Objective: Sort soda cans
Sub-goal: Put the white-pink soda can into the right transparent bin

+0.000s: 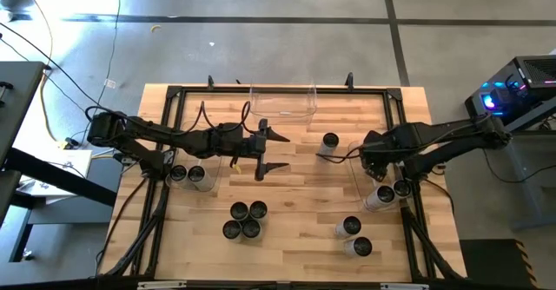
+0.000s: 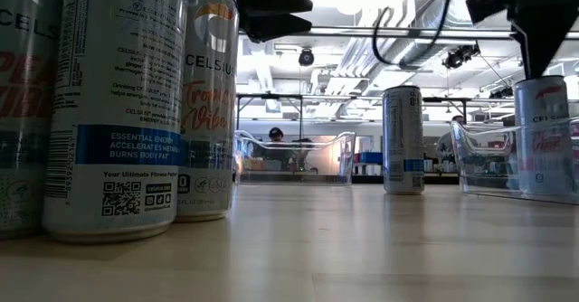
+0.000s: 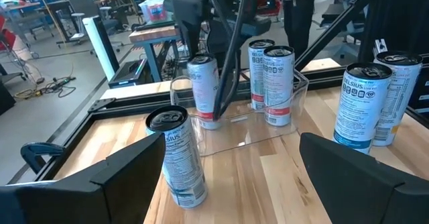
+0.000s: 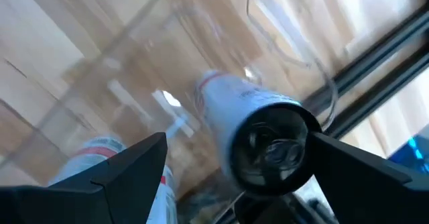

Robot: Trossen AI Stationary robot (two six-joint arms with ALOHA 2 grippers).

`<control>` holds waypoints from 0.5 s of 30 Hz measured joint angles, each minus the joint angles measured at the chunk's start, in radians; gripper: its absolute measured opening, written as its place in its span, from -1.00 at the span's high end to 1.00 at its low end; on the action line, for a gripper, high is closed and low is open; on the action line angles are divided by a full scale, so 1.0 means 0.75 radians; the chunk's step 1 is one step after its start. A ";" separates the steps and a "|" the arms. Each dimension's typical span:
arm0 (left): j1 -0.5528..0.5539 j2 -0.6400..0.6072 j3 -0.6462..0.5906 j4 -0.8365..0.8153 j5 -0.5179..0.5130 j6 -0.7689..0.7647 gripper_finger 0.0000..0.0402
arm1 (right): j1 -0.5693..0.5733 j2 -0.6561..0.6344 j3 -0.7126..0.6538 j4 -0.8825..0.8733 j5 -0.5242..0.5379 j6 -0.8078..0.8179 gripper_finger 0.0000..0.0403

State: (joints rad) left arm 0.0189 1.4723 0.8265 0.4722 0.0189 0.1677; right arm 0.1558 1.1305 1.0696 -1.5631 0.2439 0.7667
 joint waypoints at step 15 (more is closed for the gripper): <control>0.000 0.000 0.000 0.006 0.000 -0.010 -0.69 | -0.169 0.000 -0.147 -0.008 -0.009 -0.031 -0.74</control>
State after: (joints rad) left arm 0.0189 1.4723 0.8265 0.4766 0.0189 0.1604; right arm 0.0291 1.1305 0.9596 -1.5694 0.2374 0.7434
